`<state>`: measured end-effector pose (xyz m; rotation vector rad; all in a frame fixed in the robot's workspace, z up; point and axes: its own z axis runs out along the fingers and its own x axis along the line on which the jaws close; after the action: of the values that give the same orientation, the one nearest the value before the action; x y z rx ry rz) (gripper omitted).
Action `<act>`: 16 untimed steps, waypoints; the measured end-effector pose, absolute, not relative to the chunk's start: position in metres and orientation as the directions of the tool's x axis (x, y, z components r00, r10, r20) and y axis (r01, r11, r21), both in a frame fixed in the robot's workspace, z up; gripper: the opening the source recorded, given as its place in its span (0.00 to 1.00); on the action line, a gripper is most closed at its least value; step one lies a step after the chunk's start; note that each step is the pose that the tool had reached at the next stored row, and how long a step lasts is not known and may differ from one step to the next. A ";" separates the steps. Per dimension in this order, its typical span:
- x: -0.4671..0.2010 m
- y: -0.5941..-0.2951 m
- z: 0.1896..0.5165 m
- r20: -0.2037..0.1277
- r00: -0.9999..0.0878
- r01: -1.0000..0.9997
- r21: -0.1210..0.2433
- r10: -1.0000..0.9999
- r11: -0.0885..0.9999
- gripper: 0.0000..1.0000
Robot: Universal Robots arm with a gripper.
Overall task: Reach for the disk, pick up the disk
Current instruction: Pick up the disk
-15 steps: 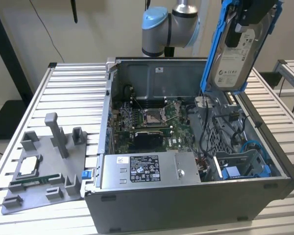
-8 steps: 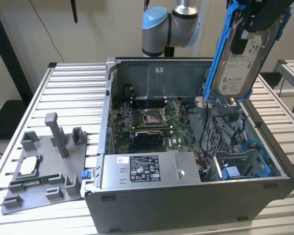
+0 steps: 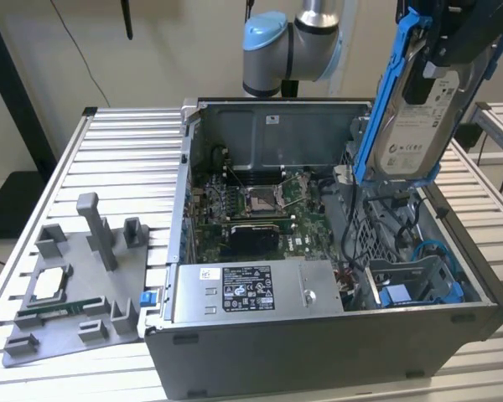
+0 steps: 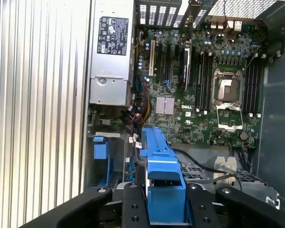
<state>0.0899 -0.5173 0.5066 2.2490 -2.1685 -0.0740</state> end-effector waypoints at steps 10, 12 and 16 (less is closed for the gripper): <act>0.090 -0.548 0.507 -0.024 0.035 -0.998 0.045 -0.999 -0.036 0.00; 0.090 -0.555 0.507 -0.023 0.035 -0.998 0.045 -0.999 -0.036 0.00; 0.090 -0.570 0.506 -0.024 0.035 -0.998 0.045 -0.999 -0.036 0.00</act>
<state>0.0901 -0.5696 0.5064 2.2482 -2.1704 -0.0750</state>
